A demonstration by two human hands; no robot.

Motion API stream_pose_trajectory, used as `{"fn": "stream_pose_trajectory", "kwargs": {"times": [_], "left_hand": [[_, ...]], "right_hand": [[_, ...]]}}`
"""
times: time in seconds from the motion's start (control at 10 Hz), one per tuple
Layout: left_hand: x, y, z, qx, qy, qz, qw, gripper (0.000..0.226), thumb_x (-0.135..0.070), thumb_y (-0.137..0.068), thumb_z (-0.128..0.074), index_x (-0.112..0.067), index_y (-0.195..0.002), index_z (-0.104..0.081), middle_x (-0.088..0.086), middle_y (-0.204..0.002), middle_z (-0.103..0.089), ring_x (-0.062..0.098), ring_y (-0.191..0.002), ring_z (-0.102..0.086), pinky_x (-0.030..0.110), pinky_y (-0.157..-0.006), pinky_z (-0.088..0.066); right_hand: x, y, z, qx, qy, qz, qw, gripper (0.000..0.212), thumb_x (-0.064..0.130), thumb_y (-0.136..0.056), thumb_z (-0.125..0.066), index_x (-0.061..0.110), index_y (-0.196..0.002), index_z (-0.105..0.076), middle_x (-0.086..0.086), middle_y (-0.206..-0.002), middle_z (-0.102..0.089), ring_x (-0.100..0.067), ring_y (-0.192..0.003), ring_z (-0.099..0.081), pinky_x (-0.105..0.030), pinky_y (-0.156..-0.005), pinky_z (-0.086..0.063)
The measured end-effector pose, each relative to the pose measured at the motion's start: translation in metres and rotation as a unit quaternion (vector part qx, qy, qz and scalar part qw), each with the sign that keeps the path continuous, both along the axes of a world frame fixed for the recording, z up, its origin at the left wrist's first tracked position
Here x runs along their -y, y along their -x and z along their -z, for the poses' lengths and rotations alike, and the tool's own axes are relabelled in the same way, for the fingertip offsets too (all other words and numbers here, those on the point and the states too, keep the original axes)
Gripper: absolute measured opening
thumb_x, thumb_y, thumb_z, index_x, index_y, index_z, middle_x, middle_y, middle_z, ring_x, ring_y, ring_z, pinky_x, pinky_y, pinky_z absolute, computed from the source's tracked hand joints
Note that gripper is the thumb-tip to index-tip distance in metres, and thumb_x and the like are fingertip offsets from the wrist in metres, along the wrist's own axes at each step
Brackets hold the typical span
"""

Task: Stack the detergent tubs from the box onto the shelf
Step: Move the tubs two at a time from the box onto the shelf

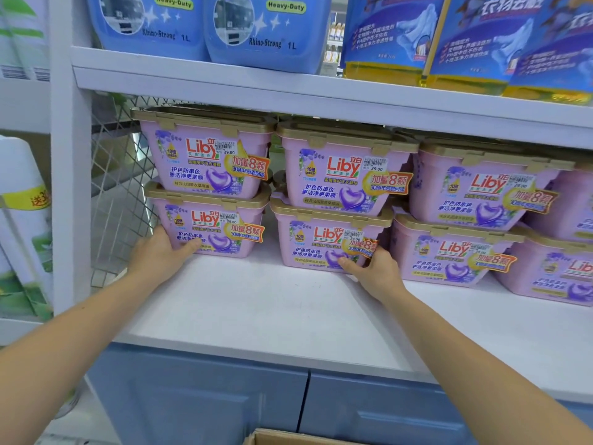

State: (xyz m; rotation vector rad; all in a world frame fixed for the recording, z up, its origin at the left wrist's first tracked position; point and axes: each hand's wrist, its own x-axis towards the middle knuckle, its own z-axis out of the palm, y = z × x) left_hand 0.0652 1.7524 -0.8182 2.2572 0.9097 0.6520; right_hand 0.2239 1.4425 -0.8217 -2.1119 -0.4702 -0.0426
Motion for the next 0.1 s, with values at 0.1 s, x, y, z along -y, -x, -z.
{"fn": "stream_pose_trajectory", "kwargs": {"times": [0.1], "left_hand": [[0.0115, 0.0025, 0.0042, -0.026, -0.035, -0.032, 0.999, 0.056, -0.045, -0.081, -0.062, -0.007, -0.122, -0.052, 0.018, -0.127, -0.060, 0.043, -0.117, -0.051, 0.044, -0.094, -0.043]], "right_hand": [[0.0044, 0.0002, 0.0030, -0.006, 0.002, 0.006, 1.000, 0.039, 0.032, -0.074, -0.073, 0.008, -0.102, -0.059, 0.001, -0.089, -0.066, -0.021, -0.084, -0.060, -0.028, -0.074, -0.046]]}}
